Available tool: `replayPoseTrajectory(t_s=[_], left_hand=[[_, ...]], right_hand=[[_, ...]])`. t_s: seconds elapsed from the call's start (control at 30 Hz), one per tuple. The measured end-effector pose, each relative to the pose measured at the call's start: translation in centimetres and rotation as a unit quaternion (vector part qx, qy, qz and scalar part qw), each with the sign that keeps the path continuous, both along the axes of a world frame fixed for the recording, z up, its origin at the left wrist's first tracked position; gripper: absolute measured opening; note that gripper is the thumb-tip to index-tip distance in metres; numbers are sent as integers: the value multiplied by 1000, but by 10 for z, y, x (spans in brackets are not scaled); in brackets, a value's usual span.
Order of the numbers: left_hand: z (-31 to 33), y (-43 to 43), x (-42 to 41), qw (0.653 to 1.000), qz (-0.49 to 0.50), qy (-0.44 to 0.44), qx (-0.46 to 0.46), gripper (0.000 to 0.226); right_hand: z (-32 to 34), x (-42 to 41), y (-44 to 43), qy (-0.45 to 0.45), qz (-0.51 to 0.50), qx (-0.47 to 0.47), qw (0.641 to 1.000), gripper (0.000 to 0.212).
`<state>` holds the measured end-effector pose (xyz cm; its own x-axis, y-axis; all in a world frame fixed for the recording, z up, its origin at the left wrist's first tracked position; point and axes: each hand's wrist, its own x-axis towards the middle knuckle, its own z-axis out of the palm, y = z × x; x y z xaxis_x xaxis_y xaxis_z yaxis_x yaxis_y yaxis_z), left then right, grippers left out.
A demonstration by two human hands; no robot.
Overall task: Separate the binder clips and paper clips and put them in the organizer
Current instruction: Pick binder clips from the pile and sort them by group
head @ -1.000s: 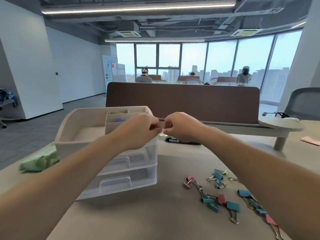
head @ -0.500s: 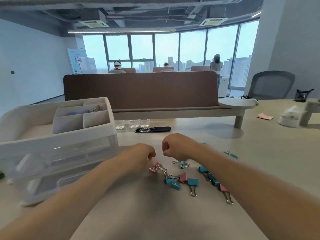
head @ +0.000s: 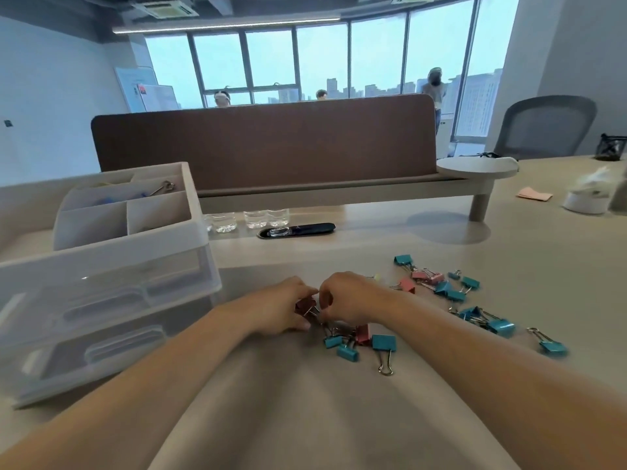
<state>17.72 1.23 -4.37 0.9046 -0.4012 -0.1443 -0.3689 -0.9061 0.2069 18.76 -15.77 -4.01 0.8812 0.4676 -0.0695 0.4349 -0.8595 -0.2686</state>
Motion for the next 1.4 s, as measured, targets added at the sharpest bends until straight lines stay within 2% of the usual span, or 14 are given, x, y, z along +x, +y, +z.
replayPoseTrajectory(t_s=[0.1,0.33,0.53,0.67,0.8,0.93,1.07,1.27,1.4], left_hand=[[-6,2,3,1000,-17,-13,-21,36],[-14,-1,-2,995,41,-60,-64,39],[-18,-8,-8,995,53,-84,-14,29],[-15,-11,-13,994,55,-95,22,4],[-13,-12,-16,992,75,-102,3,10],[-5,-19,-19,988,94,-95,-77,8],[3,-30,-14,986,87,-96,-102,16],[12,-61,-5,983,93,-85,-136,10],[20,-77,-3,986,80,-70,-128,13]], right_hand=[[-3,1,1,-10,-8,3,1000,21],[0,-5,-14,0,3,9,1000,17],[17,-24,-33,10,21,-37,999,25],[23,-38,-39,28,45,-92,994,35],[22,-44,-38,35,56,-145,987,40],[18,-42,-37,24,52,-147,987,30],[27,-36,-51,6,30,-109,994,23],[36,-17,-93,-29,-47,-34,998,18],[36,-12,-113,-7,-87,-25,996,13]])
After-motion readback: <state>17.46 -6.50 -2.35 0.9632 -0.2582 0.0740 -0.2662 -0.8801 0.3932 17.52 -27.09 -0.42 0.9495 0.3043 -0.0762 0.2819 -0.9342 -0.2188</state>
